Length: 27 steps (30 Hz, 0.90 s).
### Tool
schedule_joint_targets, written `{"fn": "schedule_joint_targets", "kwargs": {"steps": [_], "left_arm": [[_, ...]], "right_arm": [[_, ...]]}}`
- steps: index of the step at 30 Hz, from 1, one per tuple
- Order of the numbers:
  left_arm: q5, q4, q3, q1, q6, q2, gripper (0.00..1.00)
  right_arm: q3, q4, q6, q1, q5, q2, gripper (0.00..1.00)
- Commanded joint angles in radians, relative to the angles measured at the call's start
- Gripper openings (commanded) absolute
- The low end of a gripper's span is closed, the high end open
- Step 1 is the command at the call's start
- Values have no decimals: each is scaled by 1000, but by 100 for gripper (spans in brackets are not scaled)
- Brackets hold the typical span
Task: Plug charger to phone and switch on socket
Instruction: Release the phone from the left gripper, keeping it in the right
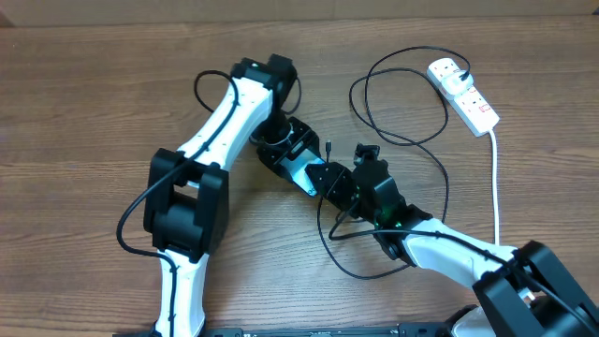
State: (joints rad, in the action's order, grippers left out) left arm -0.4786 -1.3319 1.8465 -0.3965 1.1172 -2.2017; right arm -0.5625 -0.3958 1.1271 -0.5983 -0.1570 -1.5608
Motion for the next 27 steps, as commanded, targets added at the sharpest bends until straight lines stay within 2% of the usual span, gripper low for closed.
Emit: {"fn": "schedule_joint_targets", "kwargs": {"steps": [1,5,9,11,19,21,27], "left_arm": [[-28,6,23,-25,35,-1,4],[-28,26,23,-39,37,-1,4],[-28,36,23,-42,43,-1,4],[-29,40,23,-42,43,-1,4],[-27,55,23,-27,34,-1,4],[-30,66,32,35,-46,-1,4],[-178,68,99,212,-444,-1,4]], "right_arm": [[-42,2,2,-13,16,-16,41],[-42,2,2,-13,26,-18,31],[-42,3,2,-13,26,-18,15],[-42,3,2,-13,26,-18,4],[-42,2,-3,-6,24,-17,4],[-42,2,-28,14,7,-6,4],[-74,105,-106,93,-9,93,4]]}}
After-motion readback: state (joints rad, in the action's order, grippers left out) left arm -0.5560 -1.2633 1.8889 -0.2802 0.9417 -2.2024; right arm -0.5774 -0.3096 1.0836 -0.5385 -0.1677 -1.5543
